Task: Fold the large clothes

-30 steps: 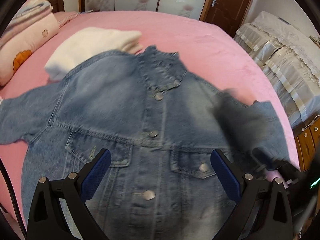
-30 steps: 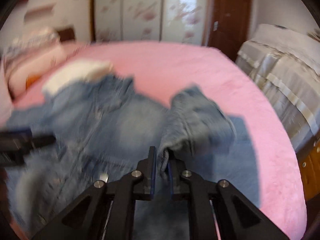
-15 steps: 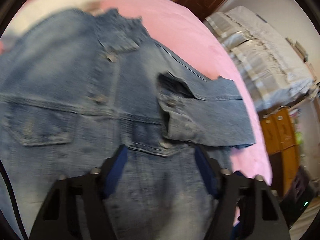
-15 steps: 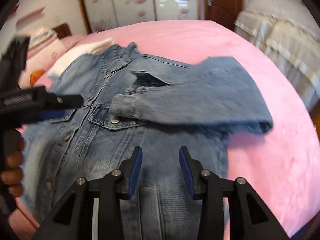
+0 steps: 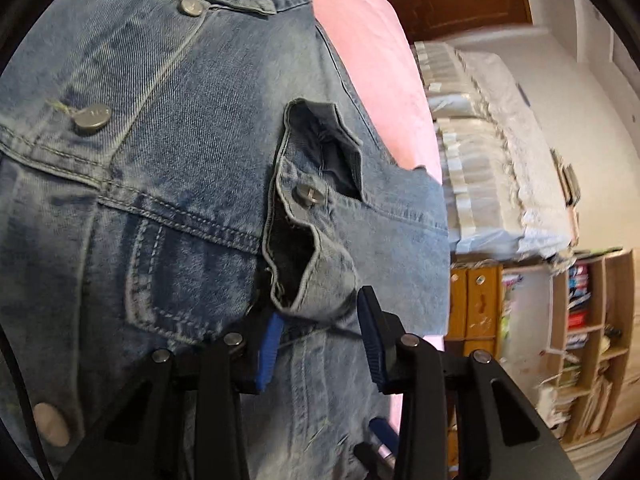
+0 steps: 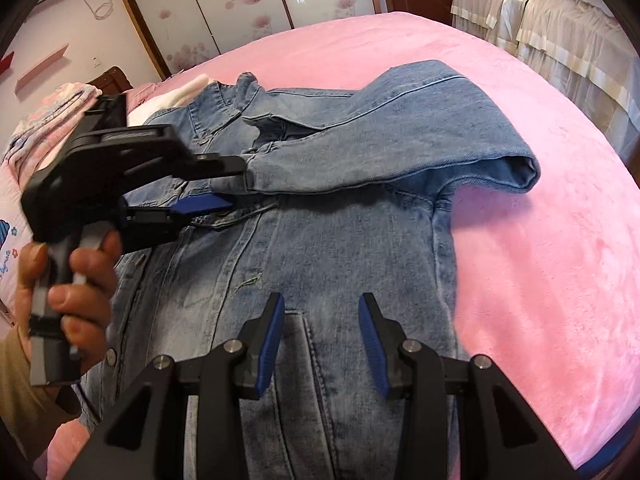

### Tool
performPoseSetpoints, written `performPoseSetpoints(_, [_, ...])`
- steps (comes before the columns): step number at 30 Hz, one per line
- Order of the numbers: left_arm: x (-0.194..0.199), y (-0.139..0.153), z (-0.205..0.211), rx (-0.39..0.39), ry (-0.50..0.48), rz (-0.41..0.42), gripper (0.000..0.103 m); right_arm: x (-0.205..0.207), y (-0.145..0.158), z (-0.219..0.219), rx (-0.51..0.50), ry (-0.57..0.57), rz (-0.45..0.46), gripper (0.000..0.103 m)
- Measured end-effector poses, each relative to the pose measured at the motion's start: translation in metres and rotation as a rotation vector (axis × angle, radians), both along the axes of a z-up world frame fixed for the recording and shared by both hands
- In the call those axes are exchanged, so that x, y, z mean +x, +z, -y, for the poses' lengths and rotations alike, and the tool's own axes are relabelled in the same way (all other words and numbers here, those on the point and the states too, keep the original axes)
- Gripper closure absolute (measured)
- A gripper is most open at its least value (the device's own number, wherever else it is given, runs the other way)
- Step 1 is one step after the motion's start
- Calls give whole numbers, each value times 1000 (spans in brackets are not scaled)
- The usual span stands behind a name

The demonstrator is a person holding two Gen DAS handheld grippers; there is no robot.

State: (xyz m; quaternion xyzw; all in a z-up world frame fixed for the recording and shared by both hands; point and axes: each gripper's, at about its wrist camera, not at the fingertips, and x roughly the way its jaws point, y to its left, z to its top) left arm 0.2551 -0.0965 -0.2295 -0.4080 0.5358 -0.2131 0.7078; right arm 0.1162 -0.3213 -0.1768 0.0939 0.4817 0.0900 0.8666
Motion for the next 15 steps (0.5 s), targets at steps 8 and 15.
performPoseSetpoints(8, [14,19,29,110,32,36,89,-2,-5,-1,18,8,-18,64])
performPoseSetpoints(15, [25,113,61,338,8,271,93,-2,-2,5,16,-17,-10,64])
